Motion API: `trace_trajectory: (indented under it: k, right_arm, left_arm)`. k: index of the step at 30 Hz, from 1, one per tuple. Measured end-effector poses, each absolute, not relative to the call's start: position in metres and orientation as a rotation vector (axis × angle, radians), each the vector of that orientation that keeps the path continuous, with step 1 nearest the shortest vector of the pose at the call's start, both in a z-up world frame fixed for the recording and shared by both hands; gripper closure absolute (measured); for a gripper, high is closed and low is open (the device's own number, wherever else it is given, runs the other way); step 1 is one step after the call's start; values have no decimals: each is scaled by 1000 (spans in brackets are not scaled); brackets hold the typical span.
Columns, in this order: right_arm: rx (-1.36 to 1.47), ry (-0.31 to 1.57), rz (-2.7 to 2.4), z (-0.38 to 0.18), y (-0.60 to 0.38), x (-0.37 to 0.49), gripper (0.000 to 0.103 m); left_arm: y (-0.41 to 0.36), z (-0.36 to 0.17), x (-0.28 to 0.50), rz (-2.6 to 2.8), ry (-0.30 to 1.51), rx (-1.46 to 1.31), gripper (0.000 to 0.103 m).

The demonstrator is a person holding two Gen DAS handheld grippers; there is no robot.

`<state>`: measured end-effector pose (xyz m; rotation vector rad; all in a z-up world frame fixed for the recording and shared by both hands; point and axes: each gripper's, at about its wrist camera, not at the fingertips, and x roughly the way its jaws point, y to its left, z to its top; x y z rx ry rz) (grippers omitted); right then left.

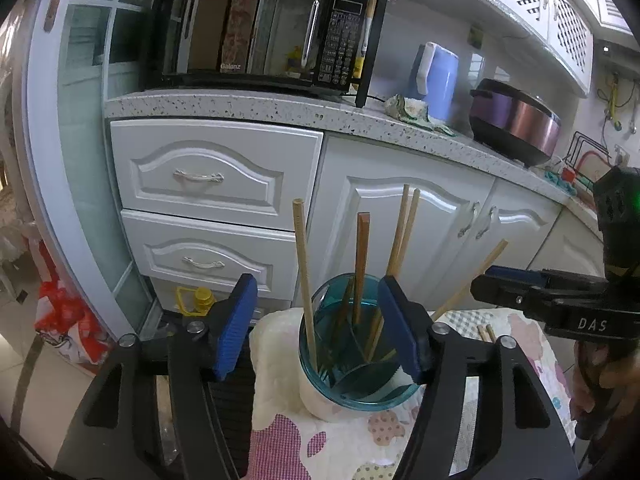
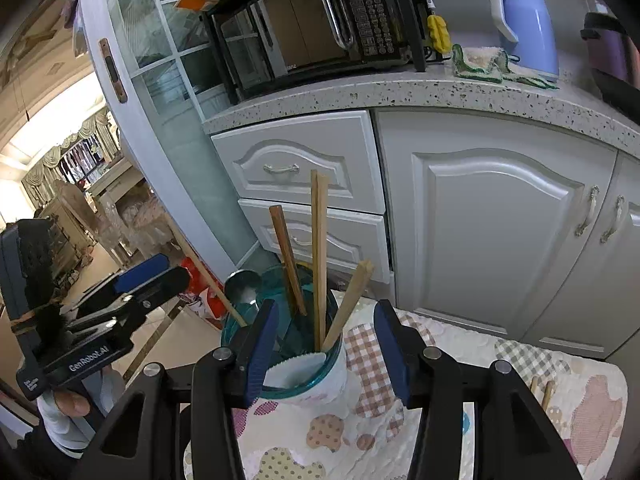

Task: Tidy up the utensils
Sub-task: 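Withdraw both grippers from the cup back over the last chopsticks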

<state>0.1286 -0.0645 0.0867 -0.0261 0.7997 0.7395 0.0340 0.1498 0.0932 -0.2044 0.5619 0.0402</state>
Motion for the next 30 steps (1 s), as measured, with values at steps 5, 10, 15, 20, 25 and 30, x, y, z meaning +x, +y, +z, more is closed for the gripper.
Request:
trace_trajectory:
  k: [5, 10, 15, 20, 25, 30]
  right_arm:
    - [-29, 801, 731, 85, -72, 122, 54]
    - [-34, 784, 704, 87, -88, 111, 46]
    - [-47, 789, 671, 85, -108, 102, 46]
    - [-52, 789, 609, 83, -138, 93, 41]
    - [-44, 815, 547, 74, -172, 87, 39]
    - [-50, 858, 469, 57, -212, 83, 39]
  left_arm:
    - [144, 101, 25, 36, 549, -187, 35]
    - [132, 113, 11, 16, 520, -172, 34]
    - [114, 124, -1, -36, 497, -165, 24]
    - [85, 133, -11, -83, 475, -125, 24]
    - [56, 131, -13, -136, 484, -99, 23]
    - [25, 116, -12, -218, 524, -112, 23]
